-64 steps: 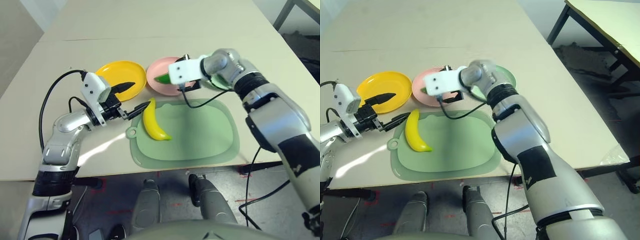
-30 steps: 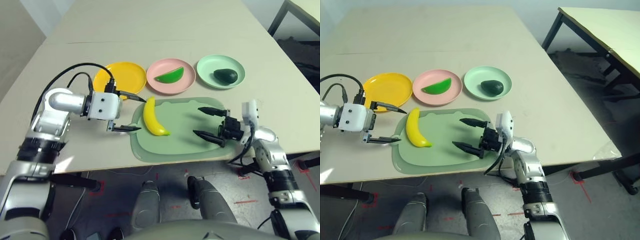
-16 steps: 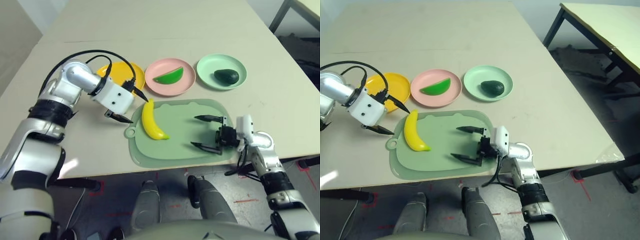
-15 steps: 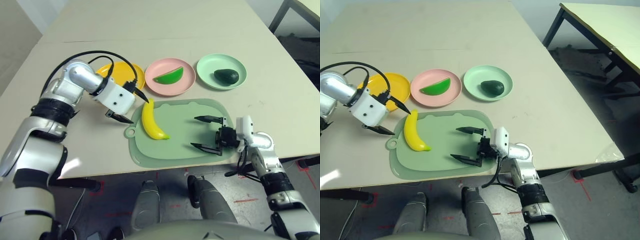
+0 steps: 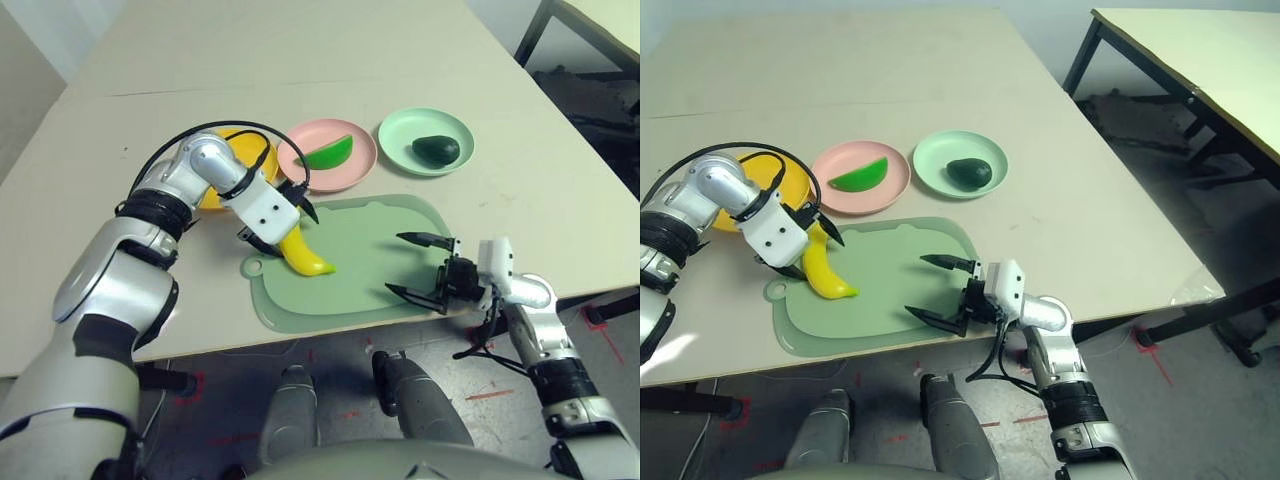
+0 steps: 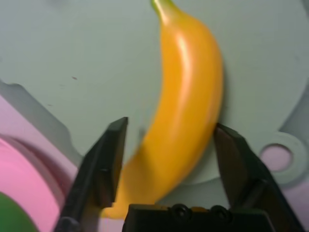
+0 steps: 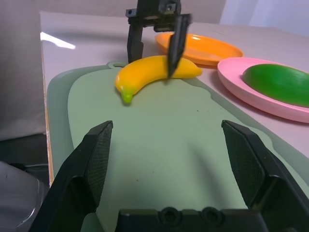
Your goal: Place the fruits into color-matched plates.
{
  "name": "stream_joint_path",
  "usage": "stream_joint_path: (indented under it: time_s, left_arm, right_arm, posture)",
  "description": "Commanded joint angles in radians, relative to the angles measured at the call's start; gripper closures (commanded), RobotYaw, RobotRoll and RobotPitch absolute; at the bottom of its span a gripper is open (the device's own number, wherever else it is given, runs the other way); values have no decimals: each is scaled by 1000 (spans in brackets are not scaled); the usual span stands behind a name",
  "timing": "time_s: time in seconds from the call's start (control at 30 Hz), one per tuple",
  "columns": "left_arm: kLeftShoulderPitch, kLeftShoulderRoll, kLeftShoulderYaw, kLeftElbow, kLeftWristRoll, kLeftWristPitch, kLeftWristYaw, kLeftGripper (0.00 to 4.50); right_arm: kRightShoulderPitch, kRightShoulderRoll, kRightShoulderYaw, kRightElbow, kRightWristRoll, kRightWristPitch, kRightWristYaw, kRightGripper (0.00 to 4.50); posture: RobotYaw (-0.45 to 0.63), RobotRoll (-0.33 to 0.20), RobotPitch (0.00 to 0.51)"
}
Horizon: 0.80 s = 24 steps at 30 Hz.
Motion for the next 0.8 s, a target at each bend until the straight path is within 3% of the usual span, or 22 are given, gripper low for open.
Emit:
stream_joint_path:
  time_s: [0.03, 0.1, 0.37, 0.43, 0.57, 0.8]
  left_arm:
    - [28, 37, -54, -27, -18, 44, -11, 2185]
    - [32, 57, -68, -49, -43, 69, -11, 2738]
    - [44, 200, -45, -224, -217, 233, -11, 2766]
    - [23, 277, -19, -249, -243, 267, -11, 2766]
    - [-9, 337, 39, -218, -228, 288, -11, 2766]
    - [-67, 293, 192, 84, 10, 176, 146, 2766]
  right_arm:
    - [-4, -13, 13, -10, -4, 9, 0, 0]
    - [-6, -14, 15, -5, -3, 8, 3, 0]
    - [2, -11, 30, -12, 12, 21, 17, 0]
    - [7, 14, 17, -56, 48, 86, -33, 0]
    - [11, 58, -13, -114, 97, 179, -127, 0]
    - [40, 122, -11, -215, 60, 199, -277, 0]
  posture:
    - [-108, 0, 171]
    - [-101, 0, 171]
    - [-70, 0, 172]
    - [-56, 0, 172]
    - [-35, 0, 173]
    - [4, 0, 177]
